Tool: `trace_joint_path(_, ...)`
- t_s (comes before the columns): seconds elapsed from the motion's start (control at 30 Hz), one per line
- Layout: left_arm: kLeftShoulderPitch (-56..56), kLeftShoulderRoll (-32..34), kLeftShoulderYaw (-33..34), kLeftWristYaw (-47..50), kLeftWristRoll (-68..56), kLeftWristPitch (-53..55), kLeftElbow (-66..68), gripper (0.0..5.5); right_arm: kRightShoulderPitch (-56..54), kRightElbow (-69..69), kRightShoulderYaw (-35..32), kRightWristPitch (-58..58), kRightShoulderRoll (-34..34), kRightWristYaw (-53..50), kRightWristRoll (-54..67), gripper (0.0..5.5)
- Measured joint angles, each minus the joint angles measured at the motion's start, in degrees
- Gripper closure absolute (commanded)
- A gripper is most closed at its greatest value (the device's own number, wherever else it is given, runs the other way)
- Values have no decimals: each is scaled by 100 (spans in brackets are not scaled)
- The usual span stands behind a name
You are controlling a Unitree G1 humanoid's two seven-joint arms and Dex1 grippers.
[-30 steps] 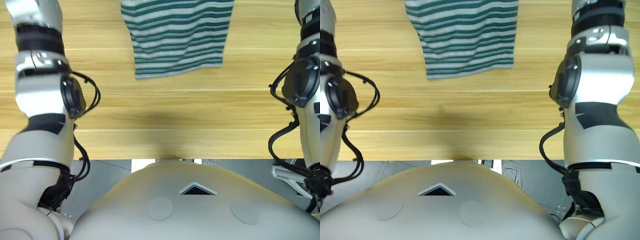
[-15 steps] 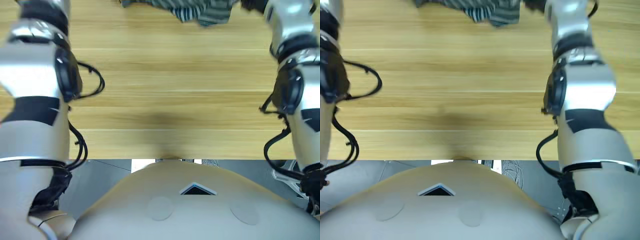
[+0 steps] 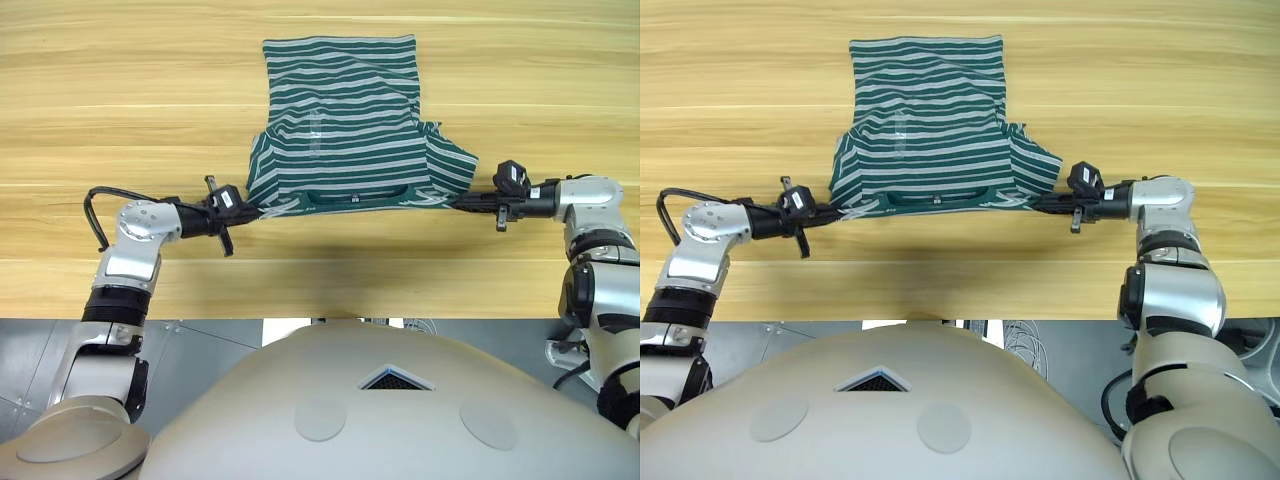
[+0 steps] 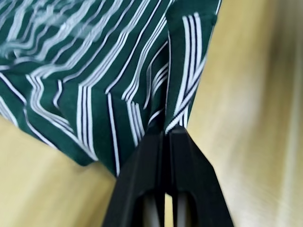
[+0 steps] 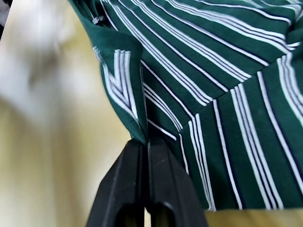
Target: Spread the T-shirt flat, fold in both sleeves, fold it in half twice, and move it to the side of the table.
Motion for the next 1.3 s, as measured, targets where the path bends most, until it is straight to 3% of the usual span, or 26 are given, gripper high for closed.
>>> trace_joint_path(0.17,207,43,-168,280,198,3,-313,548,511,-413,446,-458,68,241,-41,550)
trace_joint_path(0.33,592,36,-353,502,287,66,-953,550,813,-913,673,-642,62,313,117,449)
trace_joint_path(0.57,1262,45,-432,563,117,644,-2169,430,1034,-1378,834,-624,-10,311,270,321)
trace_joint_path(0.73,1529,235,-443,598,154,667,-2363,389,1034,-2141,969,-43,-317,334,1665,317)
trace_joint_path(0.87,1557,-118,292,986,-826,964,-2652,389,409,-2297,776,648,-157,283,2455,317)
trace_joint_path(1.03,1536,-1211,2145,2335,-2895,1948,-2660,389,-95,-1419,1002,440,555,-1015,1473,317)
trace_joint_path(1.1,1497,-1444,2586,2945,-3030,2188,-2131,389,-108,-1119,1121,376,730,-1308,1152,317)
trace_joint_path(1.3,1357,-1676,2178,3269,-2503,2418,-948,389,-97,-821,1120,221,897,-1483,829,317)
